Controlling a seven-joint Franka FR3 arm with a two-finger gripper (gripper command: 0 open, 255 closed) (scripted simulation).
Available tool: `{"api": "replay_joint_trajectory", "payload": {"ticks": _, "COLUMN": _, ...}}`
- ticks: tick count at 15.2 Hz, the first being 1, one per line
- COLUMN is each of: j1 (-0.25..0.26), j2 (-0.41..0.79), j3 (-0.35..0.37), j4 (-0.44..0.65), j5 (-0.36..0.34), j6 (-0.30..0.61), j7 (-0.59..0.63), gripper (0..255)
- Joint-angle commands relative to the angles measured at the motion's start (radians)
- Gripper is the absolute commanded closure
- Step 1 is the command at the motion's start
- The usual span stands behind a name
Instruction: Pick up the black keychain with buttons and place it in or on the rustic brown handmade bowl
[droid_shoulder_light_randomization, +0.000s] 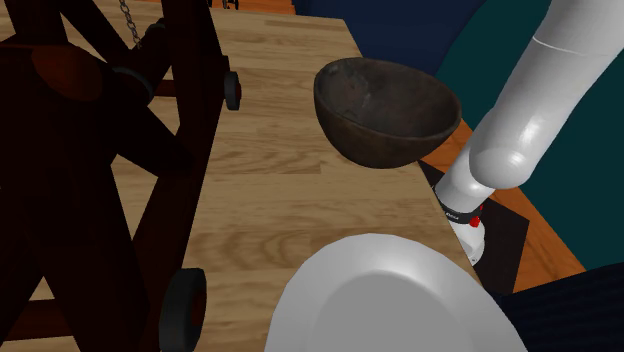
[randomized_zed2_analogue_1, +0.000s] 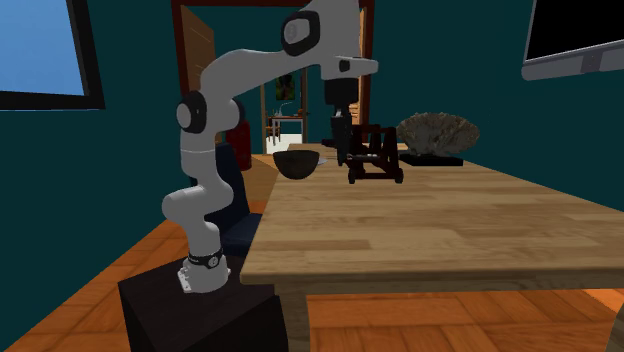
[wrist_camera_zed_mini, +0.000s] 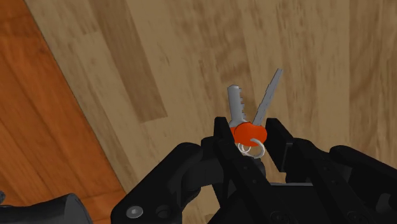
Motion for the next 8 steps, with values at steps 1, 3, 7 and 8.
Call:
{"api": "replay_joint_trajectory", "payload": {"ticks": 1, "j1": 0.002, "j2": 0.021, "j3": 0.001, "j4": 0.059, "j5": -0.002, "j6": -0.039, "j7": 0.001, "gripper": 255}}
{"api": "replay_joint_trajectory", "payload": {"ticks": 3, "j1": 0.004, "j2": 0.044, "j3": 0.002, "j4": 0.118, "j5": -0.005, "j6": -0.075, "j7": 0.002, "gripper": 255}}
{"api": "replay_joint_trajectory", "payload": {"ticks": 7, "j1": 0.028, "j2": -0.118, "j3": 0.023, "j4": -0.089, "j5": 0.009, "j6": -0.029, "j7": 0.054, "gripper": 255}}
{"api": "replay_joint_trajectory", "payload": {"ticks": 8, "j1": 0.034, "j2": -0.153, "j3": 0.029, "j4": -0.131, "j5": 0.013, "j6": -0.022, "j7": 0.067, "gripper": 255}}
